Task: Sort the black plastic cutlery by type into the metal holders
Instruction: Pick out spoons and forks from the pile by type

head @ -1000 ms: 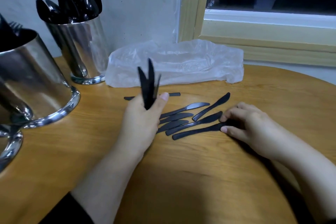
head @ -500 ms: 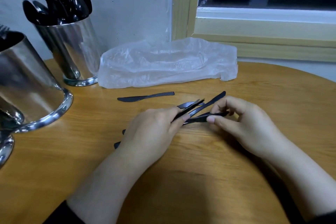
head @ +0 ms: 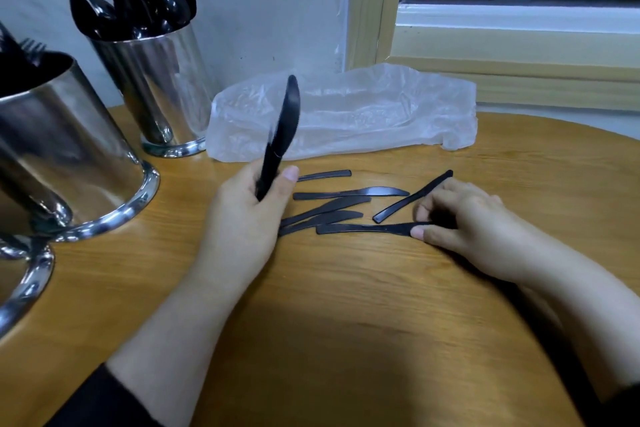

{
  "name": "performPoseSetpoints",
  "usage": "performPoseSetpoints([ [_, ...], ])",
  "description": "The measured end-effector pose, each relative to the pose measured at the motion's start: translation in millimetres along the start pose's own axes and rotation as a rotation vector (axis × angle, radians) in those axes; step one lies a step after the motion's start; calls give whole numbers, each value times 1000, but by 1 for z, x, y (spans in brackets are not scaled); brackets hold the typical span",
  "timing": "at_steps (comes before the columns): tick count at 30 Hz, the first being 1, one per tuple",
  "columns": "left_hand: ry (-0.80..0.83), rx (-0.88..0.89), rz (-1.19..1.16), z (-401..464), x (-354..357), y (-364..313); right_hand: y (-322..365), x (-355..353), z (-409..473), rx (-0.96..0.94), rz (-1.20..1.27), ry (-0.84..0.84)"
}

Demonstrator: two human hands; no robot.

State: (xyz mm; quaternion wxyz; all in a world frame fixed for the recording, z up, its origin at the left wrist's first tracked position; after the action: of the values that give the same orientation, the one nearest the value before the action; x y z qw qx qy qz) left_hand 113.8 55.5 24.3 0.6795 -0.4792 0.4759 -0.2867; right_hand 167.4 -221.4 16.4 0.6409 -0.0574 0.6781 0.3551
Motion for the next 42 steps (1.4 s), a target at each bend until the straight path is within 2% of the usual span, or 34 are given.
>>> performPoseSetpoints([
  [3,84,23,79,-1,5,5,2,-3,-3,-40,23,46],
  [6,142,155,162,-6,11,-1,9,-6,-8,-74,155,13],
  [8,218,257,324,-9,14,-5,19,-7,-11,-76,266,-50],
  [12,435,260,658,-14,16,-8,44,-4,-7,-144,300,-285],
  [14,411,202,556,-13,11,-9,51,-4,2,-150,298,-493],
  [16,272,79,242,-7,0,-7,52,-5,17,-106,295,-620],
  [17,175,31,103,-2,-7,-5,52,-2,27,-97,254,-608],
  [19,27,-58,-96,6,-19,3,51,8,53,-114,122,-472],
  [24,-61,-276,-446,21,-32,20,66,40,115,-174,-115,-145],
  [26,-75,-328,-526,26,-31,24,71,41,127,-131,-141,-81],
  [32,-63,-374,-573,30,-23,23,71,27,129,18,24,55],
  [37,-55,-376,-583,31,-22,23,73,20,123,15,34,177],
  [42,-63,-302,-599,29,-23,22,77,21,116,-33,9,139],
])
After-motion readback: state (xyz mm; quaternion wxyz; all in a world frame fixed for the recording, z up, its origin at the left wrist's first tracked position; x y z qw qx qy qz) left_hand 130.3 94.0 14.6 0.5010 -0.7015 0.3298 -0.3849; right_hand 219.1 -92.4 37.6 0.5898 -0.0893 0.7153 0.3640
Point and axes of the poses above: each hand's wrist, its own z-axis towards the middle knuckle, its own x-axis out of the palm, y = z × x, the point moved 1 cm from there along z, towards the middle knuckle, and after that the axes turned 11 degrees about -x, right-handed, at the moved point
